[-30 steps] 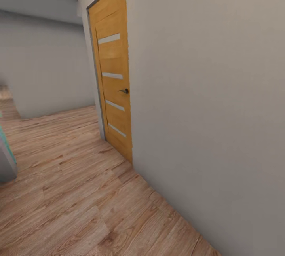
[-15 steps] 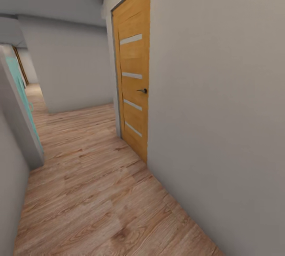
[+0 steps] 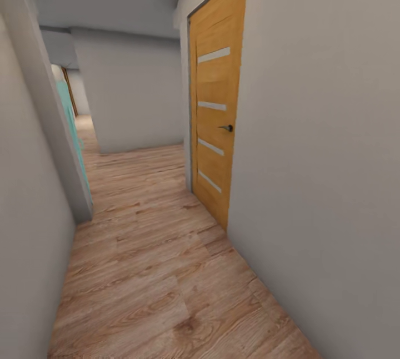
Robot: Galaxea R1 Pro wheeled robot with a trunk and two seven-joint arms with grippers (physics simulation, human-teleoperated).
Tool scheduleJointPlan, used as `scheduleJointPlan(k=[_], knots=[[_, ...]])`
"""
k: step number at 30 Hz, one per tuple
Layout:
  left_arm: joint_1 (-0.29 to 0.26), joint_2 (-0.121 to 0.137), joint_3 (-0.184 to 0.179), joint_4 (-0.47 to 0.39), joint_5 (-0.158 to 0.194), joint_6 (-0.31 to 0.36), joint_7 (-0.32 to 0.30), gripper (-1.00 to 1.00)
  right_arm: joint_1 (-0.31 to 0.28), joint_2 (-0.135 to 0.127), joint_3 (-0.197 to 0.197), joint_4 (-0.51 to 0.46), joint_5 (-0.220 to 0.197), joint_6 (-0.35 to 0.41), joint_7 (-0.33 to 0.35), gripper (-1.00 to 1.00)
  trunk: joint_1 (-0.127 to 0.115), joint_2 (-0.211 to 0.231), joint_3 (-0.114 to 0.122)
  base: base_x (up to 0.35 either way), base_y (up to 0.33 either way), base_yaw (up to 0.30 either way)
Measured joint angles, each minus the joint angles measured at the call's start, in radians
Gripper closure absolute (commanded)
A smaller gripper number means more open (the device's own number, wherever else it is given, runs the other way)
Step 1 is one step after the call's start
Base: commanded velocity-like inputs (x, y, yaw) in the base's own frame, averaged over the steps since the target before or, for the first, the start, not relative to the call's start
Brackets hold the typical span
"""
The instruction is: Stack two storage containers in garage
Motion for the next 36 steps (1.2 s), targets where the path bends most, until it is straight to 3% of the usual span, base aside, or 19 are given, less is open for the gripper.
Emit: scheduleJointPlan(k=[12,25,36], knots=[[0.0,-0.026,0.013,0.002,0.006,0.002,-0.007,-1.0,0.0,0.0,0.001,-0.001,-0.002,-0.001,0.0,-1.0,0.0,0.0,0.0,0.043,0.0,0.29],[0.0,-0.029,0.01,0.002,0.012,0.01,-0.002,-1.0,0.0,0.0,0.001,-0.001,0.0,0.001,-0.001,-1.0,-0.001,0.0,0.0,0.303,0.0,0.24],[0.0,-0.029,0.011,0.002,0.012,0.011,0.0,-1.0,0.0,0.0,0.001,-0.001,-0.002,0.001,-0.001,-1.0,-0.001,0.0,0.0,0.321,-0.034,0.027]])
